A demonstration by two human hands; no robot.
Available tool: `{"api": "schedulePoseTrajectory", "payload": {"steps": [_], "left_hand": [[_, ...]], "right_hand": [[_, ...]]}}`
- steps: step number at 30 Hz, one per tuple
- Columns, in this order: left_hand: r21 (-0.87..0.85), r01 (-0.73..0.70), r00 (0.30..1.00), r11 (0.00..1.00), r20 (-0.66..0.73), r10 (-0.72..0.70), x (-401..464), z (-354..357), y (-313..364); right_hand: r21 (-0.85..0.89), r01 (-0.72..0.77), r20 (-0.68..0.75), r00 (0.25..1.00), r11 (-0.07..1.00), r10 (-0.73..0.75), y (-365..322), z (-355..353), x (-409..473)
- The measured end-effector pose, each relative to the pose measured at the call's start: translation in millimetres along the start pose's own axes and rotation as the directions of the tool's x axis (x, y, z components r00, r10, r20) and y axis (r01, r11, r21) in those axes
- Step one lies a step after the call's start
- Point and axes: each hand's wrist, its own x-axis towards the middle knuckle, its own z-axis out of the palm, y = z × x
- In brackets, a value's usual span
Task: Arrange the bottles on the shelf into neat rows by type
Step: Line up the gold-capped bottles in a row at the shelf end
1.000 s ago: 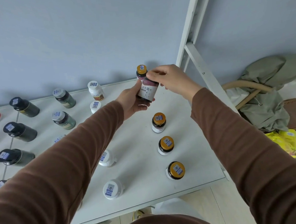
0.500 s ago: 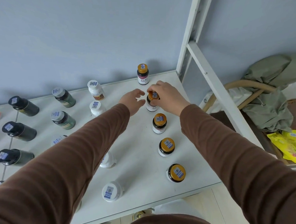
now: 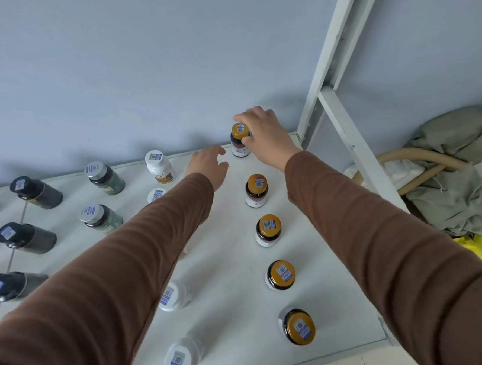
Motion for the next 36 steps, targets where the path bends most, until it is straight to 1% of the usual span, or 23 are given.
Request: {"api": "schedulePoseTrajectory", "payload": {"steps": [4, 7, 9, 10, 12, 13, 14, 15, 17, 19, 20, 22, 23, 26, 28, 29, 31, 33, 36], "left_hand": [[-0.001, 0.025, 0.999, 1.0, 0.026, -0.025, 14, 5, -4], [-0.041, 0.041, 0.999, 0.998, 0.037, -0.039, 19, 8, -7], [-0.148, 0.069, 0.997, 0.987, 0.052, -0.062, 22, 6, -8], [-0.238, 0.088, 0.995, 0.967, 0.057, -0.077, 23, 3, -7], [-0.419, 0.121, 0.992, 0.9, 0.074, -0.099, 26, -5, -1], [-0.505, 0.145, 0.989, 0.851, 0.108, -0.105, 27, -11, 4], [-0.597, 0.194, 0.979, 0.778, 0.169, -0.114, 26, -16, 9], [-0.681, 0.262, 0.962, 0.684, 0.245, -0.124, 24, -21, 14], [-0.786, 0.391, 0.914, 0.478, 0.394, -0.1, 21, -31, 20], [-0.825, 0.485, 0.865, 0.291, 0.5, -0.025, 20, -38, 20], [-0.822, 0.525, 0.84, 0.221, 0.542, 0.023, 19, -41, 19], [-0.803, 0.581, 0.798, 0.133, 0.594, 0.099, 16, -45, 20], [-0.796, 0.595, 0.787, 0.114, 0.605, 0.116, 14, -47, 20], [-0.785, 0.609, 0.774, 0.114, 0.619, 0.133, 11, -47, 17], [-0.79, 0.594, 0.783, 0.149, 0.611, 0.114, 10, -44, 14], [-0.8, 0.571, 0.801, 0.183, 0.592, 0.091, 9, -41, 13], [-0.818, 0.495, 0.847, 0.291, 0.53, 0.049, 8, -35, 10], [-0.822, 0.417, 0.882, 0.389, 0.469, 0.045, 6, -29, 9], [-0.806, 0.33, 0.914, 0.491, 0.404, 0.049, 4, -21, 10]], "right_hand": [[-0.137, 0.097, 0.133, 0.988, 0.986, -0.079, 7, 17, 28], [-0.149, 0.127, 0.136, 0.985, 0.981, -0.107, 11, 23, 33], [-0.092, 0.093, 0.134, 0.988, 0.991, -0.081, 14, 22, 37], [-0.019, 0.051, 0.132, 0.99, 0.999, -0.048, 14, 18, 38], [0.196, -0.043, 0.136, 0.991, 0.98, 0.016, 9, 2, 41], [0.298, -0.091, 0.162, 0.986, 0.95, 0.044, 5, -7, 42], [0.381, -0.147, 0.202, 0.977, 0.913, 0.073, 0, -17, 42], [0.447, -0.21, 0.24, 0.965, 0.87, 0.11, -4, -24, 43], [0.528, -0.309, 0.268, 0.945, 0.791, 0.19, -11, -35, 44], [0.54, -0.369, 0.265, 0.927, 0.756, 0.264, -17, -41, 44], [0.54, -0.393, 0.265, 0.919, 0.744, 0.293, -20, -42, 43], [0.562, -0.426, 0.274, 0.905, 0.709, 0.326, -23, -44, 40], [0.575, -0.436, 0.279, 0.9, 0.693, 0.335, -23, -43, 39], [0.579, -0.446, 0.284, 0.895, 0.683, 0.344, -22, -40, 34], [0.56, -0.44, 0.289, 0.898, 0.702, 0.332, -22, -39, 30], [0.551, -0.43, 0.289, 0.902, 0.715, 0.32, -21, -39, 28], [0.548, -0.389, 0.275, 0.92, 0.74, 0.28, -19, -39, 24], [0.542, -0.302, 0.228, 0.951, 0.784, 0.209, -17, -39, 19], [0.394, -0.154, 0.14, 0.984, 0.906, 0.106, -14, -37, 14]]}}
